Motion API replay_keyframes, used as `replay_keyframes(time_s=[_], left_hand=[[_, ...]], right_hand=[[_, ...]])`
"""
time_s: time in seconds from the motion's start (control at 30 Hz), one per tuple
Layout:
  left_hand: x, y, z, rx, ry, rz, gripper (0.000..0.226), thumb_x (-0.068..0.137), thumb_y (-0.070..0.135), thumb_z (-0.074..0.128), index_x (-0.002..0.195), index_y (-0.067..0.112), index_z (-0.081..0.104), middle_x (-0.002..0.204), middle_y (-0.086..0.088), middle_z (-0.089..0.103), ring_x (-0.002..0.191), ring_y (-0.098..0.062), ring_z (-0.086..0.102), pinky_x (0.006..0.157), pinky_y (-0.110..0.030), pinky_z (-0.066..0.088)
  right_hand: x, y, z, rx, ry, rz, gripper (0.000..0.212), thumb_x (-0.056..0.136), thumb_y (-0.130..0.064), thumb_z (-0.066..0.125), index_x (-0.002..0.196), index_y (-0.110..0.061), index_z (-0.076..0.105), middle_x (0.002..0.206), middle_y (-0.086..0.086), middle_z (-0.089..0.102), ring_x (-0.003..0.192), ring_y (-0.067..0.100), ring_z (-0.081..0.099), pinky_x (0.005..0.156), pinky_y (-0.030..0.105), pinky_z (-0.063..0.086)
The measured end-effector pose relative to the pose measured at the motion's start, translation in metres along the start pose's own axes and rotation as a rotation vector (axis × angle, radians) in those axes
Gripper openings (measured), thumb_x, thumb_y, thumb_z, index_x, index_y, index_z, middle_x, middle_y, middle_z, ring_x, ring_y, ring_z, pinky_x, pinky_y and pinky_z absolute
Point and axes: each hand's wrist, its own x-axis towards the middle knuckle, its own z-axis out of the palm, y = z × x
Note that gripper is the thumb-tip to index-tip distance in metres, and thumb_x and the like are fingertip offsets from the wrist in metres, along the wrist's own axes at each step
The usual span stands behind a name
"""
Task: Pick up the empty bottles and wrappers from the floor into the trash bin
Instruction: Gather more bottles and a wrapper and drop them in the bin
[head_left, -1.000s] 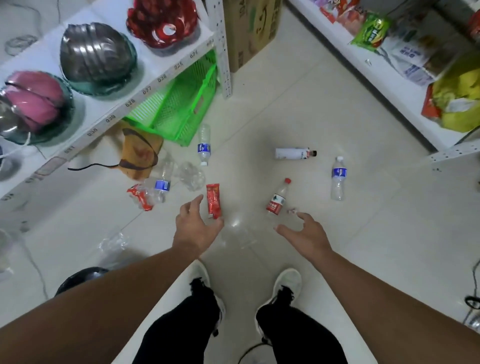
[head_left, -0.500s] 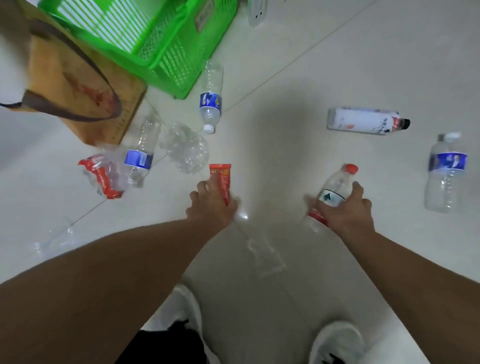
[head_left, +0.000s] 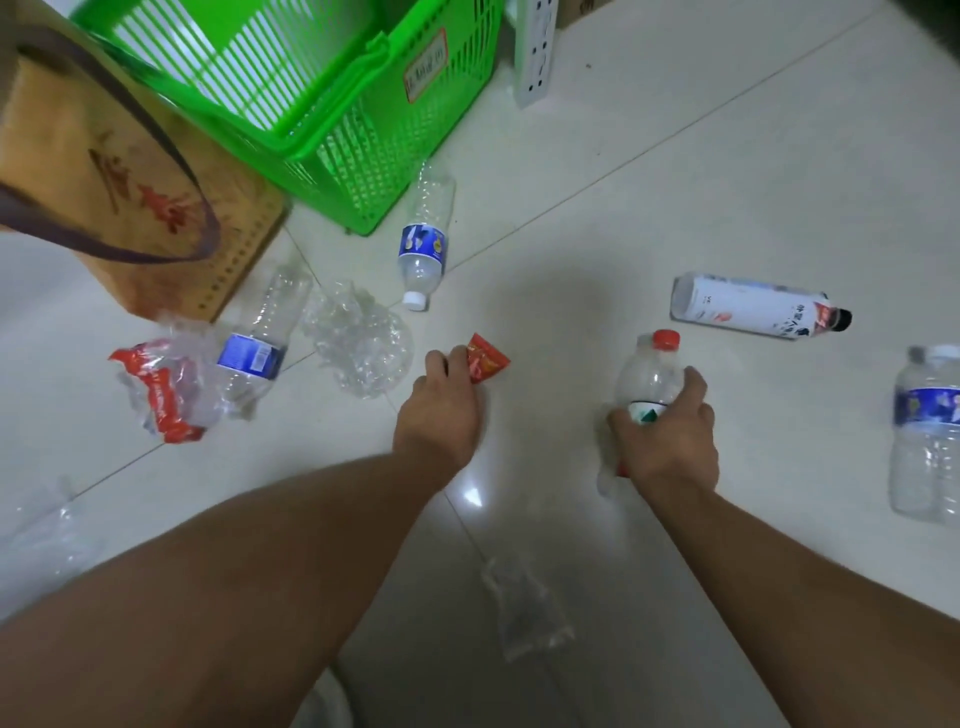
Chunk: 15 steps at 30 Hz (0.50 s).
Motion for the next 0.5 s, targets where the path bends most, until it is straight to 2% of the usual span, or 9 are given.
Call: replay_keyframes(time_s=[0.1,0.17,0.23,0.37,0.43,0.5], left_hand=[[-0.012,0.016,-0.033,-0.097,-0.008,-0.067,0.044,0.103,0.013,0.053,0.146,0.007,0.042,0.131,-0.018,0.041,0.089,-0.047,0.064,0.07,-0.044,0.041],[-0.037,0.023,-0.068,-0.152,-0.019,-0.143,0.035,0.104,0.01,0.049,0.139,0.008,0.044,0.131,-0.019,0.043,0.085,-0.048,0.065,0.069,-0.043,0.039],[-0.067,0.03,-0.114,-0.181,-0.018,-0.185,0.027,0.105,0.009,0.046,0.132,0.009,0.045,0.129,-0.019,0.045,0.087,-0.05,0.065,0.069,-0.045,0.039],[-0.132,0.042,-0.225,-0.17,-0.045,-0.279,0.027,0.11,0.029,0.04,0.123,0.008,0.05,0.119,-0.02,0.059,0.101,-0.048,0.063,0.077,-0.045,0.042],[-0.165,0.048,-0.282,-0.155,-0.054,-0.369,0.03,0.111,0.034,0.038,0.118,0.008,0.052,0.11,-0.022,0.064,0.101,-0.047,0.063,0.076,-0.043,0.041],[-0.195,0.056,-0.337,-0.203,-0.017,-0.373,0.028,0.11,0.033,0.039,0.116,0.01,0.052,0.104,-0.022,0.065,0.096,-0.046,0.064,0.077,-0.044,0.045]], right_hand=[[-0.023,-0.025,-0.023,0.021,-0.068,-0.058,0.103,0.08,-0.045,0.079,0.162,-0.037,0.017,0.133,0.007,0.052,0.102,0.032,0.059,0.08,0.039,0.044],[-0.052,-0.039,-0.053,0.005,-0.122,-0.084,0.106,0.077,-0.042,0.082,0.161,-0.04,0.019,0.124,0.003,0.05,0.094,0.024,0.053,0.078,0.037,0.043],[-0.086,-0.059,-0.09,-0.015,-0.153,-0.091,0.106,0.074,-0.041,0.083,0.16,-0.042,0.021,0.119,0.001,0.05,0.092,0.023,0.052,0.078,0.039,0.044],[-0.162,-0.113,-0.181,-0.017,-0.193,-0.069,0.103,0.072,-0.041,0.081,0.157,-0.043,0.024,0.126,0.004,0.056,0.097,0.026,0.058,0.083,0.044,0.054],[-0.201,-0.141,-0.229,-0.022,-0.235,-0.072,0.103,0.07,-0.041,0.081,0.157,-0.044,0.025,0.127,0.004,0.057,0.101,0.027,0.06,0.087,0.047,0.056],[-0.237,-0.171,-0.278,-0.028,-0.27,-0.074,0.104,0.068,-0.044,0.08,0.156,-0.046,0.026,0.125,0.003,0.057,0.104,0.028,0.062,0.091,0.049,0.057]])
